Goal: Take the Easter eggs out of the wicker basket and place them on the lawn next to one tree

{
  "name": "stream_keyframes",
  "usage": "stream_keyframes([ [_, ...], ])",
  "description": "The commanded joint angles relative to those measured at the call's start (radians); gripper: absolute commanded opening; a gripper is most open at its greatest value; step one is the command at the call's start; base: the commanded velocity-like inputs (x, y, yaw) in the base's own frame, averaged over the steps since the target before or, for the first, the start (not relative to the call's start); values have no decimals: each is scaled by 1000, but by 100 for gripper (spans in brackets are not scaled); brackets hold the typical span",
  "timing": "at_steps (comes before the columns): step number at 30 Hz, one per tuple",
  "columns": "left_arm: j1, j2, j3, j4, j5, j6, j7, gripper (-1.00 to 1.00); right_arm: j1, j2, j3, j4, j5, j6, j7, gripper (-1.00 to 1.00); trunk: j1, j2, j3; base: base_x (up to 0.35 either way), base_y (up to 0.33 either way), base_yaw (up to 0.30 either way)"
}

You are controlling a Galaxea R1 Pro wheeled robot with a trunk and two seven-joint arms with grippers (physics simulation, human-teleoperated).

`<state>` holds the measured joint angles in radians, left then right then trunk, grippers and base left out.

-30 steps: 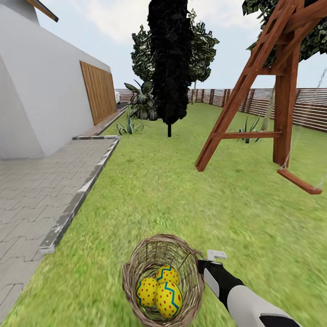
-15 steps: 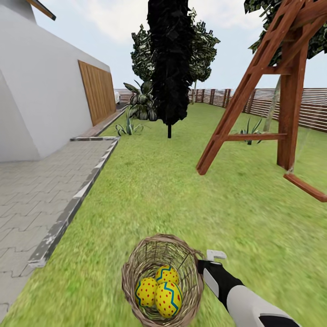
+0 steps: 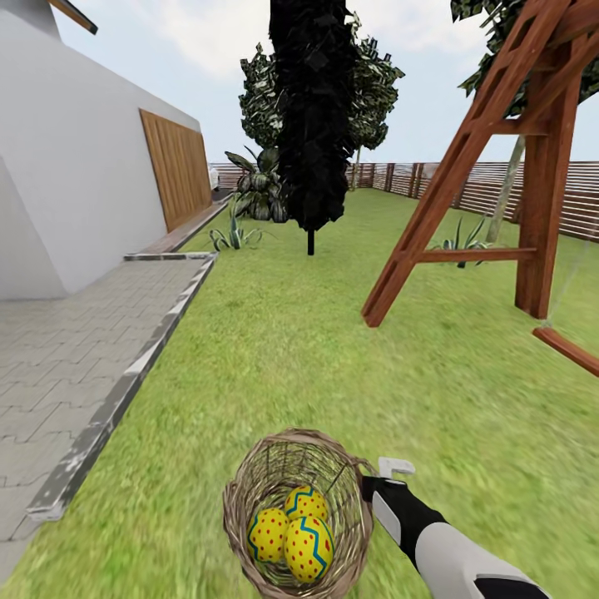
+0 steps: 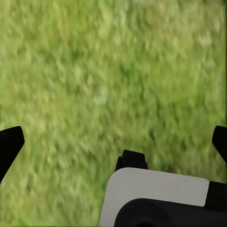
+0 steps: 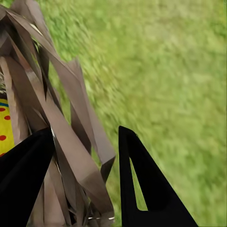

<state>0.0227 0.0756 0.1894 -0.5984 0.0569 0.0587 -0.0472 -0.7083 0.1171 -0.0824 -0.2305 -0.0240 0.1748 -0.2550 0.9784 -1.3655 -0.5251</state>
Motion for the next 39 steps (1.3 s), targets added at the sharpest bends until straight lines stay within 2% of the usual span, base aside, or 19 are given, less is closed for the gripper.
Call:
stream_keyframes([
  [1, 0, 0, 3, -3, 6, 6, -5, 100, 0, 1, -10, -3, -5, 3, 0, -100, 1, 0, -1, 331, 0, 0],
  [28, 1, 0, 3, -3, 7, 6, -5, 100, 0, 2, -10, -3, -4, 4, 0, -100, 1, 0, -1, 331, 1, 0],
  [39, 1, 0, 2, -3, 6, 6, -5, 100, 0, 1, -10, -3, -4, 3, 0, -100, 1, 0, -1, 331, 99, 0],
])
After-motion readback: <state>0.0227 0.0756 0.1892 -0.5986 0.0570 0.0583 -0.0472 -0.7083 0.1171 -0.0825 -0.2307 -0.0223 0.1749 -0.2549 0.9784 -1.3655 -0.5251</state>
